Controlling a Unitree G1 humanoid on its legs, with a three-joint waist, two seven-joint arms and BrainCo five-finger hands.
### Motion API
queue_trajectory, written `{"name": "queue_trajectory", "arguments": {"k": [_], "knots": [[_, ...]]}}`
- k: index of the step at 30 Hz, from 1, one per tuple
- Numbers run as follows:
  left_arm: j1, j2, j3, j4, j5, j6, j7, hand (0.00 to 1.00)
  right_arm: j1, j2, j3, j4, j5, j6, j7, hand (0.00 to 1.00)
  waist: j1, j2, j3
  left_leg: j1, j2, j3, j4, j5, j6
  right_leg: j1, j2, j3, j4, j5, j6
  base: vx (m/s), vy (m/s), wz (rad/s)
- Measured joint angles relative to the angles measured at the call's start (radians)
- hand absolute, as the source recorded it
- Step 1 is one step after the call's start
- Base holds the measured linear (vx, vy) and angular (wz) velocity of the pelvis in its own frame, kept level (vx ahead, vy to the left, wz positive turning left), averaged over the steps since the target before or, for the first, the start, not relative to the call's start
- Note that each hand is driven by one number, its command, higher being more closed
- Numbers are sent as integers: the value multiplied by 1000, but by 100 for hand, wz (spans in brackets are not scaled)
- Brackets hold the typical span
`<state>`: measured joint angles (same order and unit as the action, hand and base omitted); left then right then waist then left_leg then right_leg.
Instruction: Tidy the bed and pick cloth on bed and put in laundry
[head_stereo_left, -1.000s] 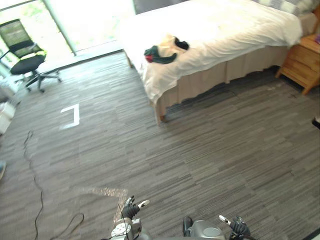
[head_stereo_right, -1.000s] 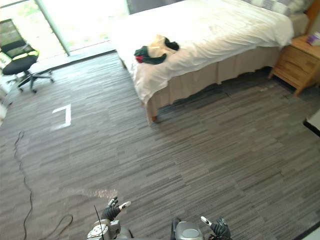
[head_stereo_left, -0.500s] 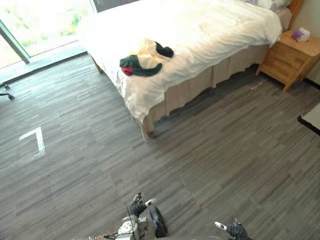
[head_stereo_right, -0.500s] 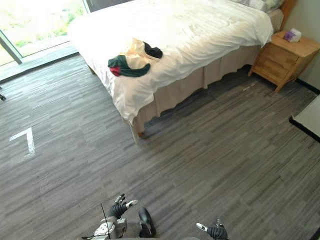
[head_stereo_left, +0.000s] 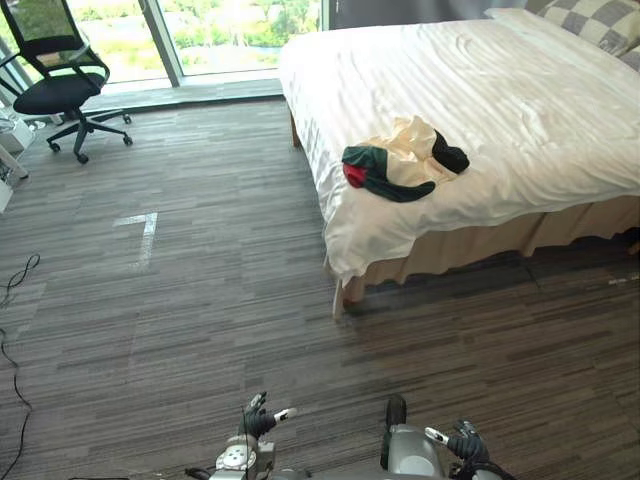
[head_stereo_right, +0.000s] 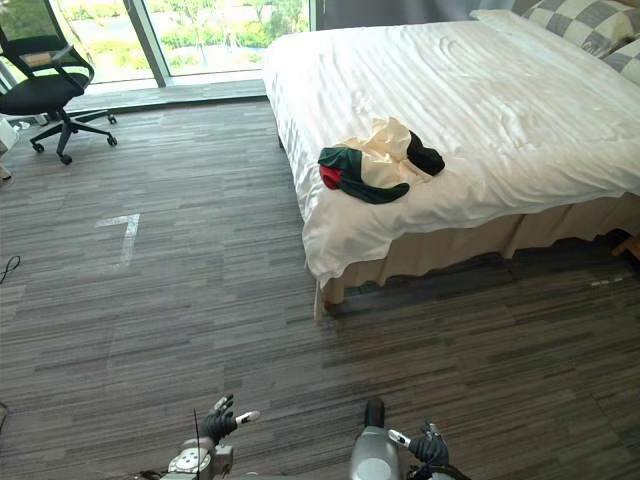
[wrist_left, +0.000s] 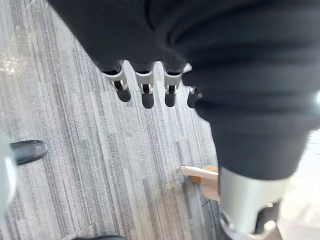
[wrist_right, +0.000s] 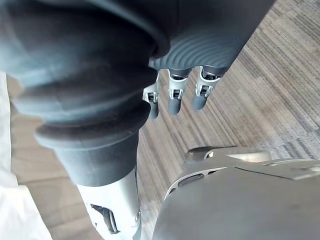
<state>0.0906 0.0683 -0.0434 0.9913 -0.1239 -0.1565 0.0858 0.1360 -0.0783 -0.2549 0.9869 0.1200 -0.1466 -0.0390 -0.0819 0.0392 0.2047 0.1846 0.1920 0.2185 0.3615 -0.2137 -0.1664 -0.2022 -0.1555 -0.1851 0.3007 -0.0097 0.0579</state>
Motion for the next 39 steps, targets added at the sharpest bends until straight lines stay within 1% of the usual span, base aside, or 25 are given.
{"name": "queue_trajectory", "arguments": {"k": [2, 4, 5, 8, 10, 11, 13, 15, 16, 17, 18, 19, 20, 21, 23, 24, 26, 30, 31, 32, 33, 34, 35, 36, 39], "knots": [[-10, -21, 20, -7, -2, -3, -9, 0, -10, -21, -1, 15, 10, 2, -1, 0, -8, 21, 40, -128, 89, 15, 335, 95, 13, 72, 33, -10, -15, -35, -42, 395, -408, -3], [-9, -27, 39, -4, -3, -3, -13, 0, -14, -21, -3, 17, 28, 1, -3, 0, -15, 32, 52, -165, 141, 87, 535, 90, 13, 201, 55, -5, -74, -54, -51, 450, -373, -37], [-12, -30, 40, -4, -4, -4, -12, 0, -13, -20, -3, 17, 28, 0, -4, 0, -14, 28, 51, -168, 140, 110, 539, 90, 13, 232, 55, -3, -102, -54, -51, 440, -341, -46], [-30, -59, 50, -22, -24, -7, -12, 0, -50, -15, 0, 7, 25, 0, -3, 0, -11, 25, 50, -220, 113, 231, 329, 90, 13, 294, 77, 38, -209, -55, -46, 327, -170, -46], [-33, -69, 50, -30, -38, -6, -13, 0, -72, -10, 0, 7, 17, 1, -4, 0, -13, 18, 48, -237, 57, 247, 59, 94, 8, 313, 91, 52, -245, -52, -45, 373, -33, -27], [-33, -79, 49, -38, -42, -7, -13, 0, -73, -12, 0, 0, -5, 0, -3, 0, -14, 10, 49, -234, 0, 246, -169, 121, -17, 342, 92, 51, -271, -46, -54, 409, 29, -1], [-33, -83, 47, -44, -43, -8, -14, 0, -66, -13, -1, -1, -17, 0, -4, 0, -13, 10, 49, -257, -18, 245, -270, 139, -8, 383, 102, 46, -302, -55, -40, 427, 125, 1], [-32, -84, 40, -46, -43, -8, -13, 0, -54, -16, 8, -6, -33, -1, -4, 0, -10, 19, 42, -281, -16, 251, -280, 144, 8, 445, 110, 50, -323, -89, 7, 364, 225, -21], [-30, -83, 33, -44, -43, -8, -14, 0, -47, -18, 18, -15, -36, -1, -4, 0, -8, 23, 38, -279, -17, 248, -280, 173, 46, 458, 110, 54, -319, -105, 18, 370, 285, -39], [-29, -83, 31, -35, -43, -7, -15, 0, -28, -18, 41, -33, -47, -2, -3, 0, -2, 19, 20, -276, -20, 247, -251, 265, 117, 461, 93, 72, -278, -149, 36, 444, 365, -30], [-33, -76, 11, -19, -43, -6, -16, 0, -17, -16, 64, -31, -53, -1, -2, 0, -1, -1, -5, -268, -54, 254, -238, 257, 158, 444, 50, 72, -195, -187, 79, 363, 309, -19], [-34, -75, 0, -16, -43, -6, -17, 0, -11, -12, 73, -33, -54, -1, -1, 0, 0, -11, -9, -256, -68, 256, -251, 242, 170, 413, 36, 69, -126, -193, 88, 357, 330, 4], [-34, -69, -25, -9, -42, -7, -19, 0, -13, -10, 74, -45, -53, -2, 2, 0, 2, -10, -15, -214, -90, 263, -284, 231, 175, 331, 6, 66, 66, -198, 97, 356, 320, 9], [-39, -55, -39, -11, -42, -6, -19, 0, -16, 0, 75, -53, -54, -1, 1, 0, 10, -38, -10, -174, -115, 265, -310, 224, 187, 246, -40, 49, 285, -173, 112, 353, 307, 11], [-45, -20, -46, 3, -41, 0, -18, 0, -18, 22, 81, -63, -54, 0, 0, 0, 10, -67, -3, -119, -130, 252, -309, 196, 198, 164, -92, 13, 505, -151, 99, 327, 186, 25], [-40, -3, -53, 3, -40, 1, -18, 0, -12, 30, 89, -97, -54, 0, -3, 0, 10, -72, -4, -76, -125, 240, -312, 181, 197, 142, -112, -30, 557, -172, 80, 323, 119, 33], [-39, 16, -67, 3, -39, 1, -19, 0, -12, 40, 105, -175, -55, -1, -5, 0, 8, -71, -4, -39, -117, 219, -329, 179, 197, 116, -119, -62, 517, -214, 95, 310, 39, 44], [-42, 20, -74, 12, -32, 6, -19, 0, -20, 55, 112, -357, -69, -3, -6, 0, 9, -64, -3, -37, -105, 182, -328, 178, 182, 103, -78, -15, 137, -210, 103, 204, -83, 53], [-42, 25, -75, 16, -29, 7, -19, 0, -17, 56, 106, -428, -84, -3, -10, 0, 9, -75, -8, -40, -111, 166, -330, 168, 160, 107, -68, 36, 0, -150, 94, 174, -161, 55], [-42, 37, -75, 22, -27, 8, -18, 0, -10, 59, 100, -470, -91, -3, -19, 0, 10, -102, -17, -36, -128, 159, -339, 171, 145, 107, -73, 72, -53, -67, 94, 173, -228, 60], [-42, 59, -72, 23, -21, 10, -18, 0, 4, 65, 92, -514, -97, -1, -29, 0, 12, -145, -29, -12, -160, 152, -368, 174, 123, 109, -93, 104, -70, -6, 93, 167, -314, 21], [-34, 47, -63, 36, -21, 18, -15, 0, 10, 45, 77, -568, -134, 5, -51, 0, 12, -104, -38, 3, -127, 171, -403, 188, 98, 113, -59, 101, -84, -10, 83, 131, -273, -2], [-31, 42, -63, 36, -21, 18, -15, 0, 15, 42, 74, -587, -137, 5, -54, 0, 12, -92, -42, 2, -120, 176, -409, 189, 97, 114, -49, 101, -96, -10, 78, 131, -243, -36], [-24, 28, -59, 40, -20, 20, -14, 0, 21, 38, 64, -645, -157, 6, -65, 0, 6, -62, -45, 3, -98, 194, -419, 196, 86, 118, -21, 101, -125, -3, 69, 68, -85, -27], [-24, 9, -51, 45, -19, 23, -16, 0, 39, 41, 44, -818, -222, 26, -99, 0, -18, -55, -45, 15, -54, 199, -432, 204, 58, 144, 31, 79, -164, 7, 54, 101, -160, -11]]}}
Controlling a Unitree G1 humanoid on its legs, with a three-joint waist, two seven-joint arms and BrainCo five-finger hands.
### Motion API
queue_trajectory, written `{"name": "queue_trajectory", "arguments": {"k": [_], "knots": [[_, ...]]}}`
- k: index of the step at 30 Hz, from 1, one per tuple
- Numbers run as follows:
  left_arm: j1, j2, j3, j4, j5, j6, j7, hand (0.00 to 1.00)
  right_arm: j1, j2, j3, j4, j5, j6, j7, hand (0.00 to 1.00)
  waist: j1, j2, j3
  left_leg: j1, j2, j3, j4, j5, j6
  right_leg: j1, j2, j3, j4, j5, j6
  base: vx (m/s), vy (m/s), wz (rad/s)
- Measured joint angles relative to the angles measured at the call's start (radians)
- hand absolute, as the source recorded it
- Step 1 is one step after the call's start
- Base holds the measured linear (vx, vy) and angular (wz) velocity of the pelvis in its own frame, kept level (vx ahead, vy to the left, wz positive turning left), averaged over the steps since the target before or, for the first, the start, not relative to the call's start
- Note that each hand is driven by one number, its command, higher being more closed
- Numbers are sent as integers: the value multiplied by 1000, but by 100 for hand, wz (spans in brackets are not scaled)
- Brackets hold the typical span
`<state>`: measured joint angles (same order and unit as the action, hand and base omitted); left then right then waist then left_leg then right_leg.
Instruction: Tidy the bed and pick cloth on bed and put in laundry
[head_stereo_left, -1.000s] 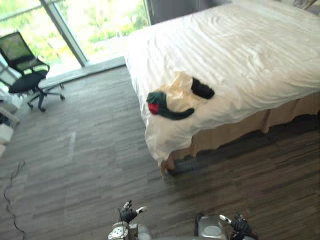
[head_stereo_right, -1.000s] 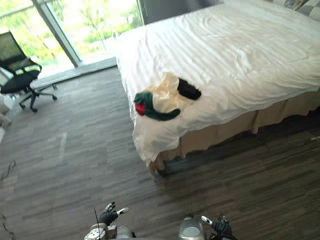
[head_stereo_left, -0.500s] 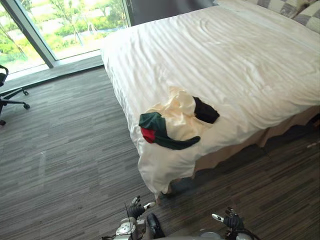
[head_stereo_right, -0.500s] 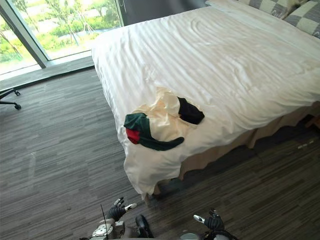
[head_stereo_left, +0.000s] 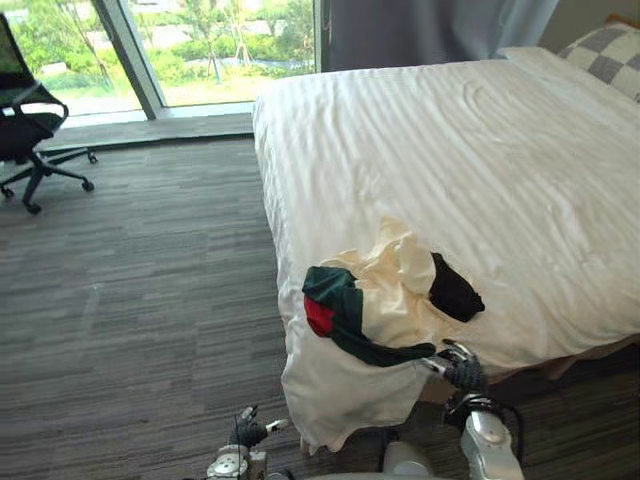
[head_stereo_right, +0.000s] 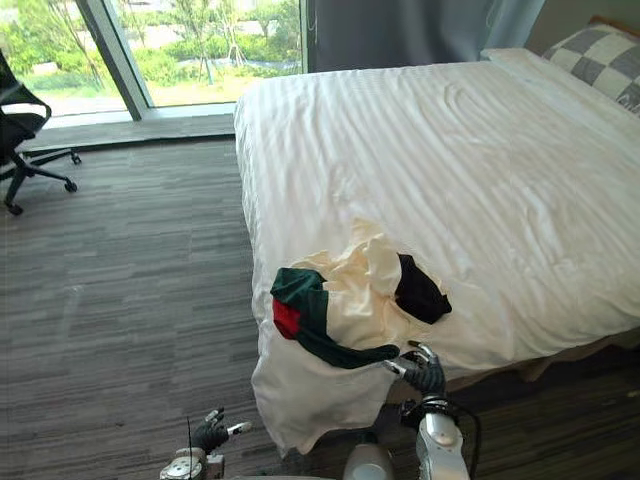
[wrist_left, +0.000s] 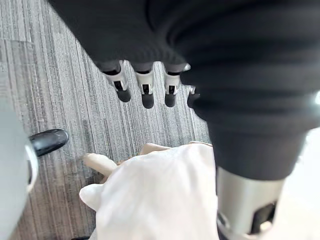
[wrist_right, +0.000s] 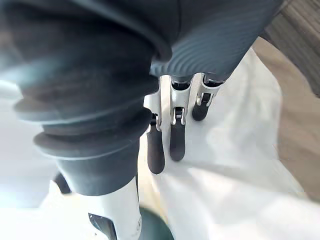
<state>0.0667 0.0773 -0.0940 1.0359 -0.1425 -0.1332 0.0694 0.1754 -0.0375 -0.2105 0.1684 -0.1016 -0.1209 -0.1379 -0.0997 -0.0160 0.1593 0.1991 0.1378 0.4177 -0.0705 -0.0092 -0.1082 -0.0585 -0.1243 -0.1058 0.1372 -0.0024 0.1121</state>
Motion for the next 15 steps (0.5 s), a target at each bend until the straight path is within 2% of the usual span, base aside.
{"name": "queue_trajectory", "arguments": {"k": [1, 3, 6, 11, 15], "knots": [[-2, 0, 1, 0, 0, 0, 0, 0, 3, 0, -4, -39, -13, 0, -8, 0, 1, -1, 0, 5, 4, 0, 0, 0, -1, 7, 5, -2, -5, 1, -2, 54, -106, 0], [-6, 0, 19, 0, 1, 0, 1, 0, 8, -6, -6, -178, -68, -4, -32, 0, 2, -23, -1, 6, 20, 0, 0, -1, -6, 20, 15, -3, -27, 13, -17, 30, -54, 1], [-5, 4, 26, 0, 7, 7, 3, 0, 6, -11, 4, -284, -123, -21, -38, 0, 3, -35, -9, 4, 20, 1, -2, -4, -10, 38, 16, -3, -68, 34, -15, 11, 2, 0], [-7, 5, 49, 11, 7, 15, 10, 0, -17, -12, 98, -311, -168, -25, -33, 0, 6, -31, -11, -6, 16, 4, -2, -7, -14, 57, 16, -4, -132, 66, -14, 0, 0, 0], [-6, 3, 58, 23, 7, 17, 19, 0, -67, -65, 170, -311, -180, -25, -30, 0, 15, -4, -13, -13, 18, 3, -1, -8, -16, 57, 18, -6, -144, 73, -14, 0, 0, 0]]}}
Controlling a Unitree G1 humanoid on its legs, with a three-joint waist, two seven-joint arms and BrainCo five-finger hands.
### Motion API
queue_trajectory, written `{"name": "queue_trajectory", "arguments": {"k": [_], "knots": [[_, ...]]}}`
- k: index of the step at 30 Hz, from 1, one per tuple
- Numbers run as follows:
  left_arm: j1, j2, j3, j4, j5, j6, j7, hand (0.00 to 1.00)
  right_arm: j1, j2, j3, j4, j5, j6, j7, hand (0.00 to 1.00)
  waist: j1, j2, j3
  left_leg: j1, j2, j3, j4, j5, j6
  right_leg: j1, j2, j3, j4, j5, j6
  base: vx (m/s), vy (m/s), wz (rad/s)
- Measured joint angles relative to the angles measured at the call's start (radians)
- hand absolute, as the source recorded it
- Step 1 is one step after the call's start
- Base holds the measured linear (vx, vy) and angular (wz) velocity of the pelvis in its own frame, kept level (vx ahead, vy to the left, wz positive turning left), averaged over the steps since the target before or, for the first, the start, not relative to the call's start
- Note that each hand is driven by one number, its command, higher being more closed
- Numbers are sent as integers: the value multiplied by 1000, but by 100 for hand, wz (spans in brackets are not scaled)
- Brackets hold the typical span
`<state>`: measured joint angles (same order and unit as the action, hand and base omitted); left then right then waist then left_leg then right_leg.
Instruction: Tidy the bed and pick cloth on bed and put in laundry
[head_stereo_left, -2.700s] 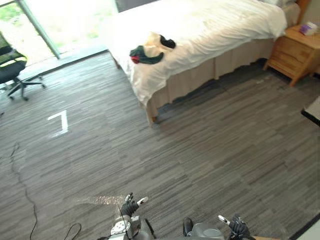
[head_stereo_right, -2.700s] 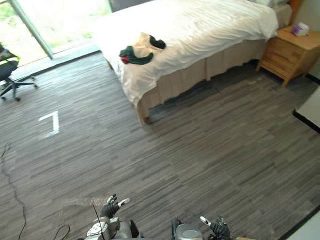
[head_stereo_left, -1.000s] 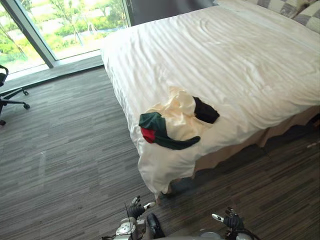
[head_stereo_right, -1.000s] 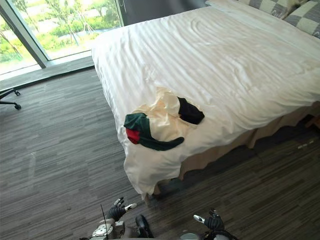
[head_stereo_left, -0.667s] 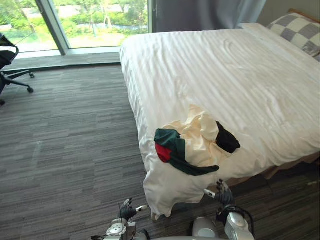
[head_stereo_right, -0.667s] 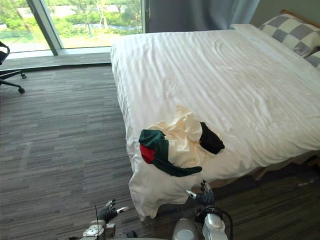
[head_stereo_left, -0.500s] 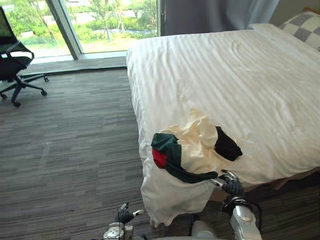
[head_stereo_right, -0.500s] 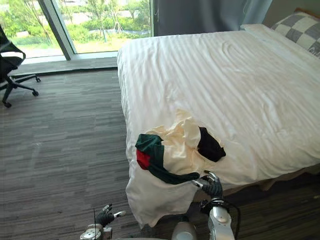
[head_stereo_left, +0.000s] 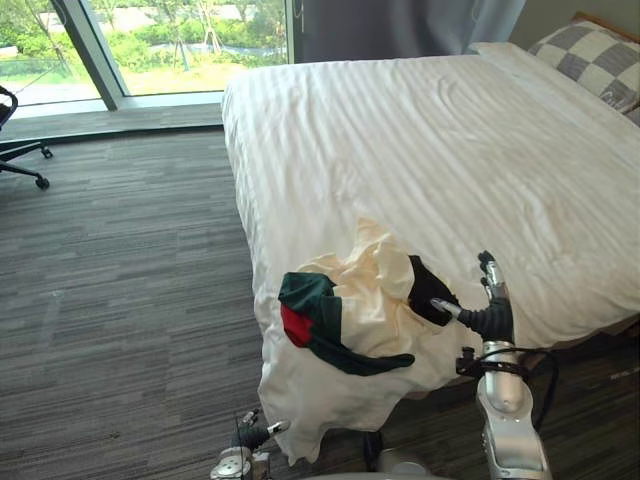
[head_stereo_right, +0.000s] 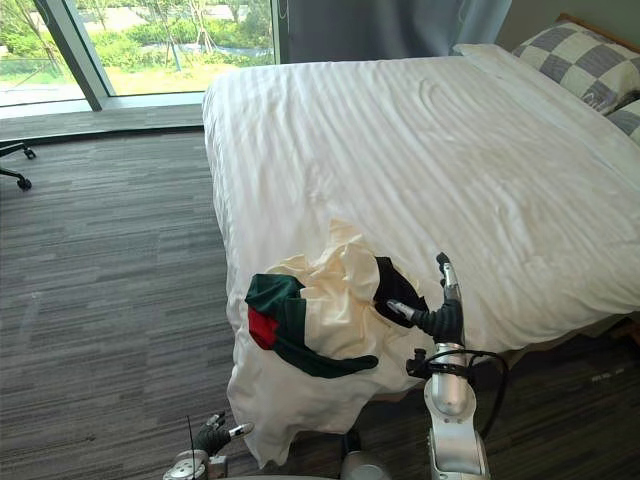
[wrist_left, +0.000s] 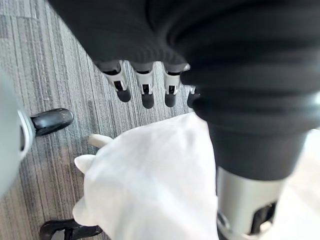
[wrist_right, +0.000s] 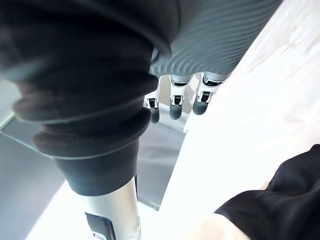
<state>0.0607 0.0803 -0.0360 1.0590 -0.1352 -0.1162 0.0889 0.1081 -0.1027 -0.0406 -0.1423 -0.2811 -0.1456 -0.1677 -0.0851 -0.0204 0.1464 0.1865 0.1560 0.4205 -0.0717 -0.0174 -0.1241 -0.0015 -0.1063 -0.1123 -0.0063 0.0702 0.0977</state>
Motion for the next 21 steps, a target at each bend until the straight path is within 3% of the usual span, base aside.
{"name": "queue_trajectory", "arguments": {"k": [3, 10, 16, 21], "knots": [[-1, 0, 0, 3, 0, 0, 1, 0, -38, -30, 52, 15, -3, 0, 16, 0, 11, 7, 0, 0, 0, -1, 0, 0, 0, 0, 0, -6, -1, 0, 0, -11, -8, 2], [-7, 2, 0, -5, -4, -7, 2, 0, -220, -49, 135, 252, -45, 4, 38, 0, 45, 21, 19, -35, -14, -35, 1, 7, 5, -4, -15, -37, -24, 16, 4, -30, -9, 14], [-29, -1, -3, -49, -31, -26, 1, 0, -410, -61, 139, 454, -98, 32, 38, 0, 49, 53, 128, -100, -41, -68, 0, 31, 19, -60, -48, -63, -14, 31, 14, -30, 6, 18], [-44, -10, -52, -108, -52, -47, 0, 0, -576, -69, 139, 715, -257, 25, 14, 0, 46, 88, 190, -154, -59, -89, 0, 45, 28, -102, -69, -81, -10, 38, 19, -20, -1, 12]]}}
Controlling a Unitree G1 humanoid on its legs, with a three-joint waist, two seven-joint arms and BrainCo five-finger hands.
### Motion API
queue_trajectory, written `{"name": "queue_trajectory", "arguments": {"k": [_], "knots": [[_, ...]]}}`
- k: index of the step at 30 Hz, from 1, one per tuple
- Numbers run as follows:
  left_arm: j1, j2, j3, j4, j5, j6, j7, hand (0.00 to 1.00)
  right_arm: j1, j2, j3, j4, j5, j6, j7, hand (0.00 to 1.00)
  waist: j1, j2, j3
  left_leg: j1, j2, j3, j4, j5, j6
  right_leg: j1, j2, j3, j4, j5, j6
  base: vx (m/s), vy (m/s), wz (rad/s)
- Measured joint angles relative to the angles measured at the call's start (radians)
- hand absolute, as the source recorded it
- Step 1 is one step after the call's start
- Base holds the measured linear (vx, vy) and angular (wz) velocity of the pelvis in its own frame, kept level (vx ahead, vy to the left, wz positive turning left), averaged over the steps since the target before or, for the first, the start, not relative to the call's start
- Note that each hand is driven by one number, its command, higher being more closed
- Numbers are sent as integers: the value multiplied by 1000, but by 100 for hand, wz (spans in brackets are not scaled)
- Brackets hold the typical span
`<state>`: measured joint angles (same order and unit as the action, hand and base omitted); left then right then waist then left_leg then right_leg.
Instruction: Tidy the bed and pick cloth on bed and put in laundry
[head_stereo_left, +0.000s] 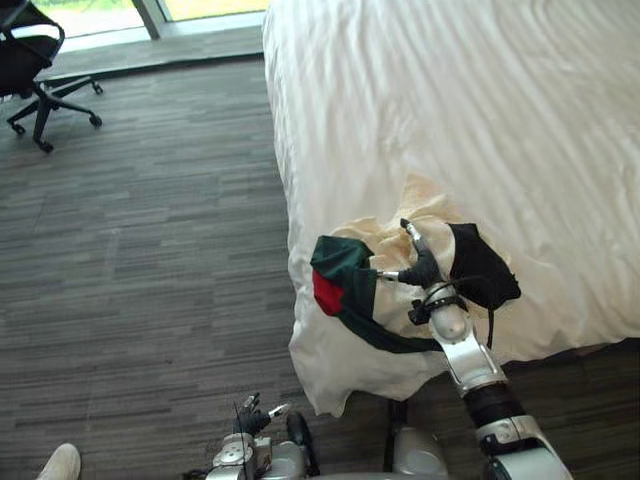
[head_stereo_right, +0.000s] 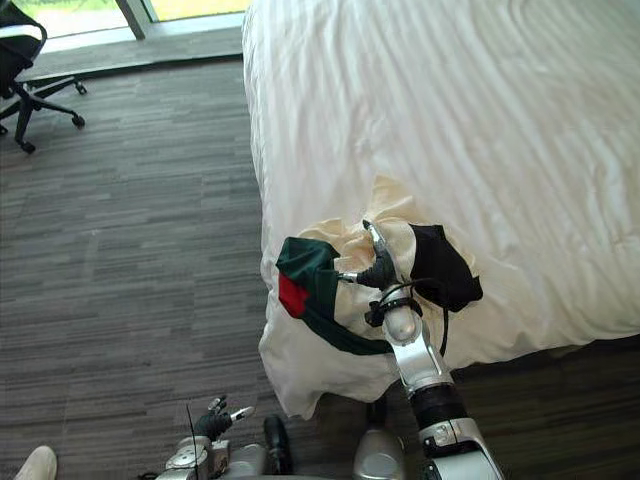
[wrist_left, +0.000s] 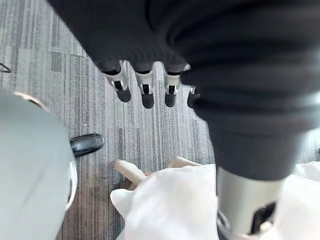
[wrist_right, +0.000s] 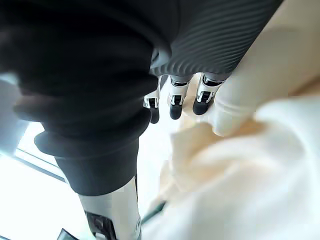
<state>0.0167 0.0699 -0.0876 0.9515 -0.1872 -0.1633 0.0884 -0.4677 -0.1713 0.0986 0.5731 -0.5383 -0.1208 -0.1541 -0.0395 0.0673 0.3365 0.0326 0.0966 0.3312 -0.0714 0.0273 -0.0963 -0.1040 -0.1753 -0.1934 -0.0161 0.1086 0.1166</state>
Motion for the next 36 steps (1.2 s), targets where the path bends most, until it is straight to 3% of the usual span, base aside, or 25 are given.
{"name": "queue_trajectory", "arguments": {"k": [2, 3, 7, 10, 14, 16, 17, 22, 24, 29, 36], "knots": [[-20, -7, -32, -9, -8, -2, -1, 0, -95, -11, 5, 109, -109, -17, -7, 0, -2, 17, 15, -3, -5, 1, 0, 2, 2, -5, -1, 1, 0, 4, 4, -17, -2, -1], [-35, -10, -46, -14, -11, -8, -1, 0, -133, -11, 7, 168, -166, -24, -18, 100, -2, 23, 23, -3, -7, 0, 0, 4, 5, -5, -2, 1, 0, 5, 3, -41, -10, 0], [-72, -16, -77, -18, -15, -19, -1, 0, -214, -16, -30, 269, -394, -24, -20, 100, -7, 26, 29, -2, -9, -14, -4, 16, 7, 3, 0, -15, -2, 6, 2, -58, -17, 6], [-80, -25, -81, -15, -15, -19, -1, 0, -245, -35, -64, 306, -445, -21, -19, 100, -5, 25, 30, 5, -8, -32, -18, 22, 4, 20, 1, -37, -6, 4, 5, -56, -28, 23], [-78, -24, -80, 2, -10, -18, -1, 0, -233, -43, -99, 325, -396, -21, -17, 100, -3, 17, 28, 30, -4, -34, -18, 21, 5, 52, 1, -42, -11, 3, 5, 0, -11, 6], [-78, -22, -79, 2, -5, -18, -2, 0, -213, -41, -116, 320, -295, -27, -17, 100, -3, 10, 25, 37, -3, -34, -18, 21, 5, 64, 1, -45, -18, 5, 3, 19, -4, 1], [-78, -21, -79, 3, 4, -18, -3, 0, -170, -31, -134, 283, -155, -29, -15, 100, -3, -1, 20, 46, -2, -32, -19, 19, 7, 75, 2, -44, -23, 5, 3, 53, -6, -1], [-73, -10, -64, 13, 12, -15, -3, 0, 142, 52, -104, -31, 198, -31, 51, 100, -8, -60, -27, 82, 13, 33, -18, -5, -8, 82, 24, 9, -33, -2, 1, 76, -11, -28], [-75, -8, -59, 26, 16, -14, -2, 0, 289, 73, -86, -133, 337, -53, 91, 100, -24, -76, -55, 101, 15, 66, -18, -10, -15, 98, 29, 26, -44, -2, 1, 86, -14, -33], [-56, -8, -58, 41, 23, -9, -2, 0, 552, 97, -74, -259, 563, -71, 158, 100, -58, -80, -131, 146, 25, 117, -15, -29, -27, 120, 38, 55, -54, -9, 2, 44, -14, -29], [-15, -19, -59, 78, 22, -7, -1, 0, 718, 118, -103, -368, 762, -74, 183, 100, -65, -69, -171, 166, 41, 138, 8, -58, -26, 137, 52, 67, -55, -9, 0, -65, -48, -9]]}}
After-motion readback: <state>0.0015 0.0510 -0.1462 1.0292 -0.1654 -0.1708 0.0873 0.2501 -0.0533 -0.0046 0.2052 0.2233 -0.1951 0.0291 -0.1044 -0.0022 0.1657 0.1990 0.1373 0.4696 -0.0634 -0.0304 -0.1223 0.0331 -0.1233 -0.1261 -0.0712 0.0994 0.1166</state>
